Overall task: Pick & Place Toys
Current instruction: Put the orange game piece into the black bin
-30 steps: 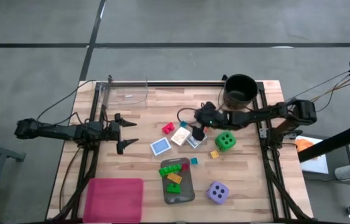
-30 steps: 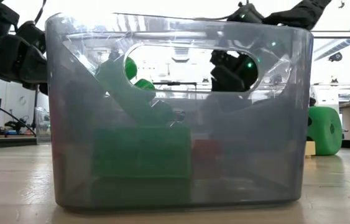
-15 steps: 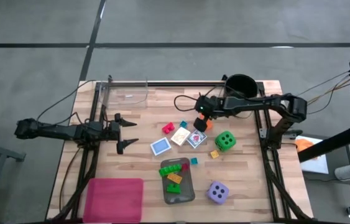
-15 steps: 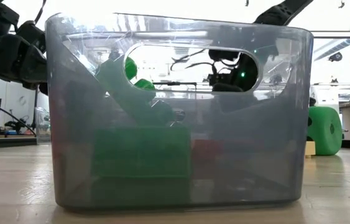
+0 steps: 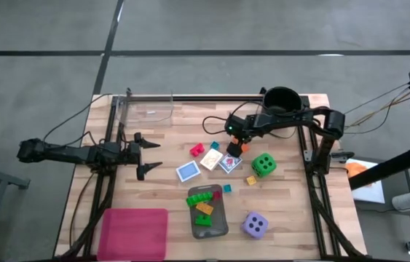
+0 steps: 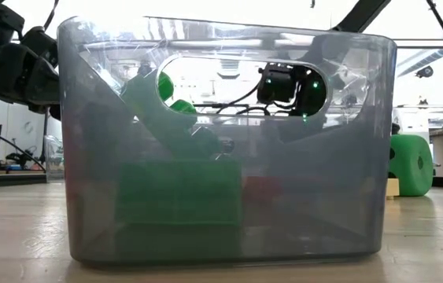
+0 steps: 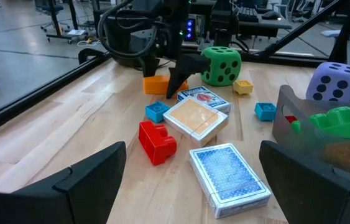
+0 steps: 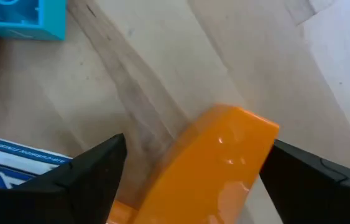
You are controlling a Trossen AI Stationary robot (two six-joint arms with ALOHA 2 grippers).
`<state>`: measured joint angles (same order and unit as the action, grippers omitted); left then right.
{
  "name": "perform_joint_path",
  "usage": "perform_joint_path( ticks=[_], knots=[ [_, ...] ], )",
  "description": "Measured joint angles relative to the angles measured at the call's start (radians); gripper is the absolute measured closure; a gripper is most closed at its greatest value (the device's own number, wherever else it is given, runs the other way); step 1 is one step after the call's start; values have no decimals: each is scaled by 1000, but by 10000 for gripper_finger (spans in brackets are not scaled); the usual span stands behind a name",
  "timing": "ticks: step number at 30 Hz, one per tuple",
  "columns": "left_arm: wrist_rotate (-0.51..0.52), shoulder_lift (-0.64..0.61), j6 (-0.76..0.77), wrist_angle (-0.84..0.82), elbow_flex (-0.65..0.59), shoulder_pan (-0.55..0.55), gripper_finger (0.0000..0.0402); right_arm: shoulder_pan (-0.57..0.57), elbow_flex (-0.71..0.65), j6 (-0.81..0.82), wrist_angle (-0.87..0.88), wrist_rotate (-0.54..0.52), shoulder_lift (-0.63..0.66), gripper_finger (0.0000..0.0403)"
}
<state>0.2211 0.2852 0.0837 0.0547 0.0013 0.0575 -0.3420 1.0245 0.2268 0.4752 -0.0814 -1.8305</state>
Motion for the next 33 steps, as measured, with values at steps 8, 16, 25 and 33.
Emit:
perform_joint_path(
  ticks=[8,16,25,33],
  knots=[
    [0,0,0,0,0,0,33,0,-2,-43,-2,-4,21,221],
    [0,0,0,-3,0,0,33,2,-2,-99,-19,-16,46,251],
    [0,1,0,-6,0,0,33,40,-21,-208,-285,46,171,251],
    [0,6,3,-6,0,0,33,122,-166,-232,-854,163,238,251]
  ],
)
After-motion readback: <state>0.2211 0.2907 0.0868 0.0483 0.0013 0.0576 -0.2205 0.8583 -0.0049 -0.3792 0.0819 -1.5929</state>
